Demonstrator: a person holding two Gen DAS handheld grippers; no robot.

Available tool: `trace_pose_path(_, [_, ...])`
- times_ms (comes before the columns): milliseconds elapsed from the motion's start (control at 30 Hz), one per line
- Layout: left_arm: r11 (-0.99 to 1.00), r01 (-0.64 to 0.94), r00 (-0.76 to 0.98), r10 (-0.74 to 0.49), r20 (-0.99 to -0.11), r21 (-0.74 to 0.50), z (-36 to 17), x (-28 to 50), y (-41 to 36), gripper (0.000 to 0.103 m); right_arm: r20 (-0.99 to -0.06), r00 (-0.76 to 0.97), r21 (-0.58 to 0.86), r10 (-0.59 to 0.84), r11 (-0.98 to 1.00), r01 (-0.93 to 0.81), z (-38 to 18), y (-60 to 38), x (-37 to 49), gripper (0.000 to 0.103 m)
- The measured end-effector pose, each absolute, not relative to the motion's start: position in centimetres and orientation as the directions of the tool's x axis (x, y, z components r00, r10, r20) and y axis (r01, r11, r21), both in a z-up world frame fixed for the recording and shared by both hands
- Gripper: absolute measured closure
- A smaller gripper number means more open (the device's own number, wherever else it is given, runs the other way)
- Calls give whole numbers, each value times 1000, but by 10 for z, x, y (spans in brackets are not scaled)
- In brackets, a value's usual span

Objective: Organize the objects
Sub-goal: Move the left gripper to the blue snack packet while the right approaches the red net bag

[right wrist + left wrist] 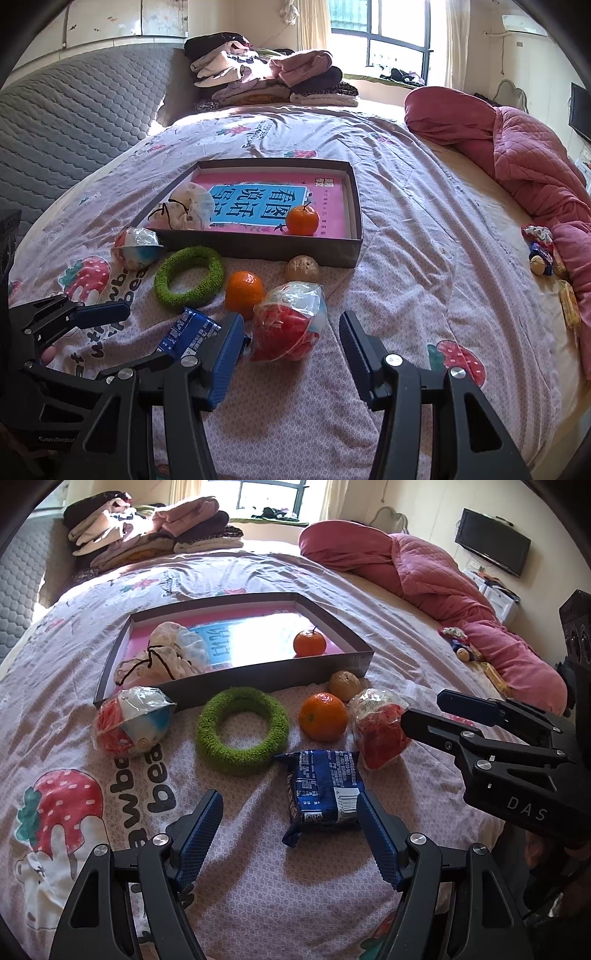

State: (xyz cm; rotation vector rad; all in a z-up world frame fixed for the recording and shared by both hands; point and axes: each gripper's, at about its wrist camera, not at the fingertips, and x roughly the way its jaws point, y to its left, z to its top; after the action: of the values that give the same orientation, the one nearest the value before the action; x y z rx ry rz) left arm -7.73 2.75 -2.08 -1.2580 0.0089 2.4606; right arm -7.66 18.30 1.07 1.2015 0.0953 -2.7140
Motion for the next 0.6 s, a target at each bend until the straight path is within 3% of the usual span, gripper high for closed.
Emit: trace_pose_path(600, [-918, -372, -513, 326, -794, -136, -31, -67, 52, 27, -750, -648, 10, -131, -982, 187, 5, 180, -77, 50])
